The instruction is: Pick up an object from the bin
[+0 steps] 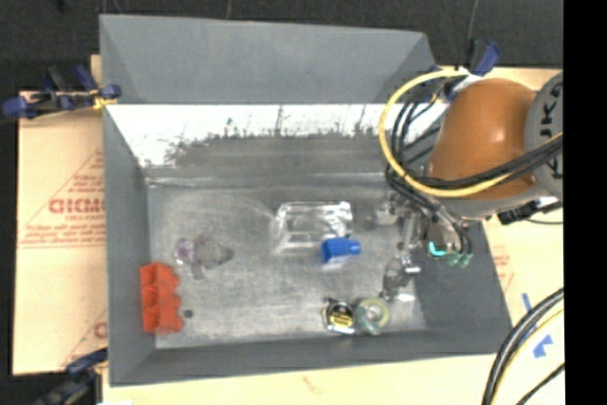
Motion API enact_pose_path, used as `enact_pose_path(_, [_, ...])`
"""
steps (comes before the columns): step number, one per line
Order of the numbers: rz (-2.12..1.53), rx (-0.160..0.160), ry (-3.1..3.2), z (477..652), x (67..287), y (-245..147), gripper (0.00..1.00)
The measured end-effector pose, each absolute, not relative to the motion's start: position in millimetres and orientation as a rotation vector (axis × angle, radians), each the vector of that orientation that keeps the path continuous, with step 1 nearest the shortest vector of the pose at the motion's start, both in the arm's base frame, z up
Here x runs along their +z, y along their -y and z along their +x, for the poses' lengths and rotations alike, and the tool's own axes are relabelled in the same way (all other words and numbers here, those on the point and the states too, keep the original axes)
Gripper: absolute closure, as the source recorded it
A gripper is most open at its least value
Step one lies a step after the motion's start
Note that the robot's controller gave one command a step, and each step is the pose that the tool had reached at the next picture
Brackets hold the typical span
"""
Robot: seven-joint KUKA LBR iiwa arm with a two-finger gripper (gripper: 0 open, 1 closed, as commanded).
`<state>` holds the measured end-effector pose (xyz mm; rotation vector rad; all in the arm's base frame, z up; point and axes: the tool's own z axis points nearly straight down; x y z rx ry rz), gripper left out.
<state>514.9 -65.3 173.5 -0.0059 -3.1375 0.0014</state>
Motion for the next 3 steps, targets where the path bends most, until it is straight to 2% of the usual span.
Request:
enact_pose_path(1, [0.282, 0.002, 3.138, 536.2, 94, 35, 0.00])
enact_pose_path(2, [0.285, 0.003, 3.132, 534.7, 90, 35, 1.00])
enact_pose_path(3, [0.393, 0.005, 3.129, 541.6, 225, 38, 1.00])
